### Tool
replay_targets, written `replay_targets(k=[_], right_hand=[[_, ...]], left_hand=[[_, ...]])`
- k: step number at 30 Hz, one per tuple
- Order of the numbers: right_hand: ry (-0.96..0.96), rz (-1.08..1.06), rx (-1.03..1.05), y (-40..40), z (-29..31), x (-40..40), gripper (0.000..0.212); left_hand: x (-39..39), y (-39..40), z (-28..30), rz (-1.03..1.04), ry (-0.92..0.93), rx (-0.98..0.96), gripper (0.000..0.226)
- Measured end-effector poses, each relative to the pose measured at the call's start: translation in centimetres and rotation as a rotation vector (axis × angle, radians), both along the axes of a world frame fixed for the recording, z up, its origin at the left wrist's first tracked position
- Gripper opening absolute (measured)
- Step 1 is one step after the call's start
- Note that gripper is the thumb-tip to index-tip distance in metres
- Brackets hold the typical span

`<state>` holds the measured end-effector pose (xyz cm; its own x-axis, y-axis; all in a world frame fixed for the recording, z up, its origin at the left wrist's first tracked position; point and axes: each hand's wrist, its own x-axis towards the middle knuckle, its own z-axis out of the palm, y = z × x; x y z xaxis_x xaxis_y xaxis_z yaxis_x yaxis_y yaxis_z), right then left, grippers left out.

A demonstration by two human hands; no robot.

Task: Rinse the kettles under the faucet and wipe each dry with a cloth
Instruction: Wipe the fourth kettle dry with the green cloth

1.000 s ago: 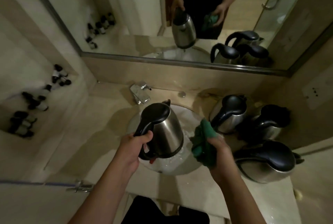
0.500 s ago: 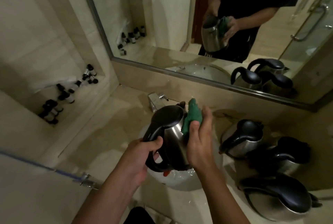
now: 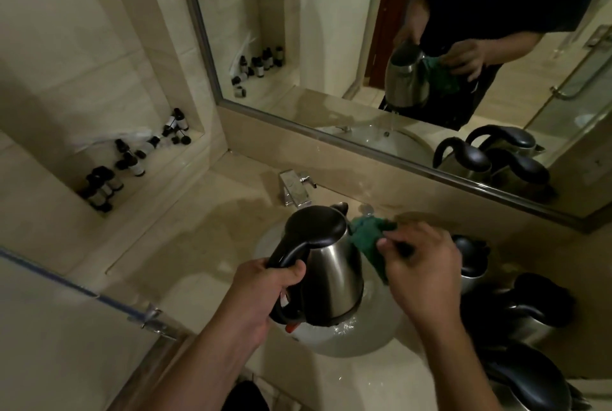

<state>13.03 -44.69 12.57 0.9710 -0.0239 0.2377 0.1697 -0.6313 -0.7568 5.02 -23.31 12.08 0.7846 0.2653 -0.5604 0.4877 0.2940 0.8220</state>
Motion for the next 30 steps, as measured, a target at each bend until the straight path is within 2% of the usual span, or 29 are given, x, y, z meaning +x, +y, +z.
replay_targets(k=[1,2,5,8,10,12,13,16,18,20,23,27,30], right_hand=[[-0.022,0.057,-0.122,-0.4,0.8,0.2,0.01],[-0.02,0.087,-0.135,-0.8,1.8,0.0,0.011],[-0.031,0.069,0.071,-2.0,4.2,-0.1,0.009],[0.085,0.132,-0.028,-2.5,5.2,-0.3,0.008],[0.088,0.098,0.121,-1.5,4.7,-0.7,0.006],[0.047,0.0,0.382,1.0,3.4,-1.3,0.008],[0.01,-0.017,0.445,2.5,2.4,-1.6,0.012],[-0.185,0.077,0.423,5.4,-1.0,-2.6,0.013],[-0.268,0.092,0.505,5.3,-2.5,-2.4,0.022],[-0.261,0.034,0.575,4.8,-3.5,-1.4,0.03],[-0.25,-0.005,0.555,4.8,-4.2,0.1,0.024],[-0.238,0.098,0.52,5.6,-2.5,0.8,0.019],[-0.046,0.143,0.518,6.5,-1.2,0.6,0.029]], left_hand=[[-0.1,-0.1,0.1,0.015,0.016,0.01,0.014],[-0.2,-0.1,0.0,0.039,0.023,0.009,0.013],[-0.6,0.0,0.0,0.104,0.038,-0.007,0.015],[-0.9,0.4,-0.3,0.125,0.057,-0.014,0.013],[-1.0,0.7,-0.1,0.127,0.054,-0.025,0.015],[-1.0,0.6,0.3,0.11,0.041,-0.051,0.019],[-1.0,0.6,0.5,0.096,0.036,-0.076,0.022],[-1.0,0.3,1.1,0.076,0.021,-0.176,0.034],[-1.0,0.3,1.4,0.074,0.007,-0.216,0.043],[-1.0,0.6,1.5,0.068,-0.005,-0.209,0.042],[-0.8,0.8,1.7,0.058,-0.02,-0.189,0.047],[-0.6,1.1,2.3,0.067,-0.064,-0.187,0.049],[-0.6,1.4,3.0,0.053,-0.108,-0.172,0.051]])
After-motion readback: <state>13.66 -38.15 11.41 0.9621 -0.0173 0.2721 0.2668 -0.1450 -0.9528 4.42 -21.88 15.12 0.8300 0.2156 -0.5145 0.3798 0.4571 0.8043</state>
